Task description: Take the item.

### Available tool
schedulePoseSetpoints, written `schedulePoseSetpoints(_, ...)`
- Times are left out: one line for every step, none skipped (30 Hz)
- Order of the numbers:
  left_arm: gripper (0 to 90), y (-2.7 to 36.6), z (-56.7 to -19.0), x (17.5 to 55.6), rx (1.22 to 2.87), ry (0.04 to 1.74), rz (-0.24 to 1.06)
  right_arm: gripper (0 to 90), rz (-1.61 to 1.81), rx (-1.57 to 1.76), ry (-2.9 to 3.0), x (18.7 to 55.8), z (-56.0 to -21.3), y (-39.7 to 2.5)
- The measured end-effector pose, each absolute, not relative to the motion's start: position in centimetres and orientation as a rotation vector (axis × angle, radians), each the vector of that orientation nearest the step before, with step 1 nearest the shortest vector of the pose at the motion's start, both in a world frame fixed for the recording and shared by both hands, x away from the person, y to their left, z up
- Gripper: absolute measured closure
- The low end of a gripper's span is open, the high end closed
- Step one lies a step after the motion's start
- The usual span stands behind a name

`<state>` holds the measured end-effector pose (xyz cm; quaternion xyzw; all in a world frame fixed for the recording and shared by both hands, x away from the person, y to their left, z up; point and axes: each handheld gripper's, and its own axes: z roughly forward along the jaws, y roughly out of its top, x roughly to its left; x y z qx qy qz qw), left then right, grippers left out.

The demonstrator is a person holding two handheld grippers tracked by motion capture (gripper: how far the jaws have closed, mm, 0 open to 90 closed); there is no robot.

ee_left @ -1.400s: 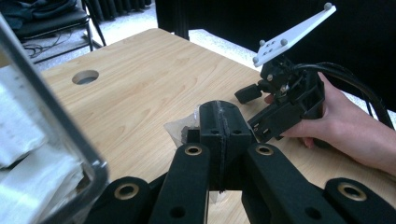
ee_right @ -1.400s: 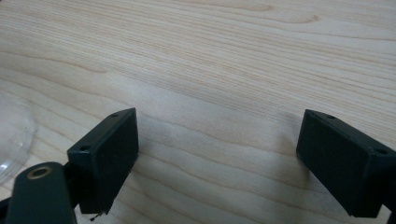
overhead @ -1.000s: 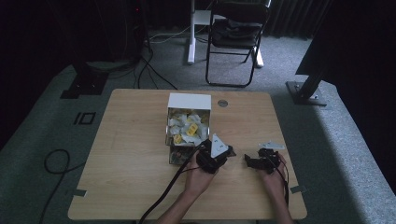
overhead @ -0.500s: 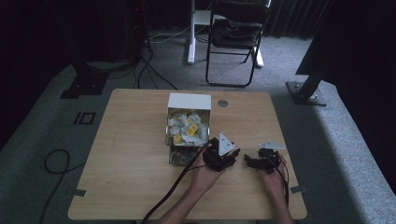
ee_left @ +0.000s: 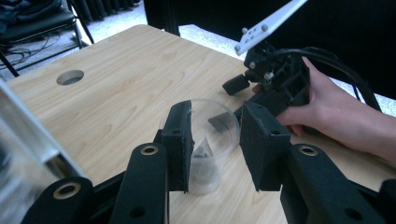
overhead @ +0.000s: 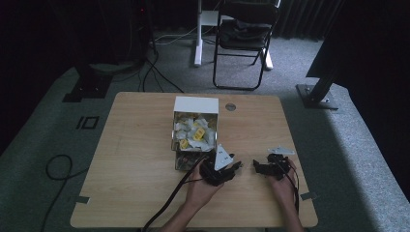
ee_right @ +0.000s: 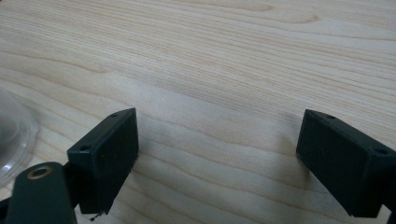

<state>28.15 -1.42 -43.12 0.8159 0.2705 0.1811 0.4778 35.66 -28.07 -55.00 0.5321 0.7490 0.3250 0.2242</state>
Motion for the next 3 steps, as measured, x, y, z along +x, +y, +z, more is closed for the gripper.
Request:
schedulePoseSetpoints(65.0, -1.19, -43.14, 27.97, 1.990, 0.659, 0.444, 12.5, 0.897, 1.468, 2.067, 35.66, -55.01, -28.08)
schedulePoseSetpoints(65.0, -0.95, -43.16, 27.80, 1.987, 0.658, 0.447, 12.5, 0.896, 1.468, 2.067, 35.66, -55.00, -28.08)
schedulePoseSetpoints(65.0, -0.62, -43.16, 27.62, 1.986, 0.659, 0.451, 12.5, 0.897, 1.468, 2.067, 35.66, -55.01, -28.07)
